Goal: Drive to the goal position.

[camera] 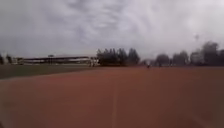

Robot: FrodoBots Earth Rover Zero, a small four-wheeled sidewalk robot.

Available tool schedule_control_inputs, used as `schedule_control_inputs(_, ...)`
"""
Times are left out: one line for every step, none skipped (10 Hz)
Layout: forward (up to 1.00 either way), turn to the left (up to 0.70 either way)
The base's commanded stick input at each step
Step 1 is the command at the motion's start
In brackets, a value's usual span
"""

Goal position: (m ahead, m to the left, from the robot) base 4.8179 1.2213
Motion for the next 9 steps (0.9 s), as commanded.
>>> schedule_control_inputs(0.5,-0.12)
schedule_control_inputs(0.5,-0.05)
schedule_control_inputs(0.5,0.0)
schedule_control_inputs(0.5,0.0)
schedule_control_inputs(0.5,0.0)
schedule_control_inputs(0.5,0.0)
schedule_control_inputs(0.5,0.0)
schedule_control_inputs(0.5,0.0)
schedule_control_inputs(0.5,0.0)
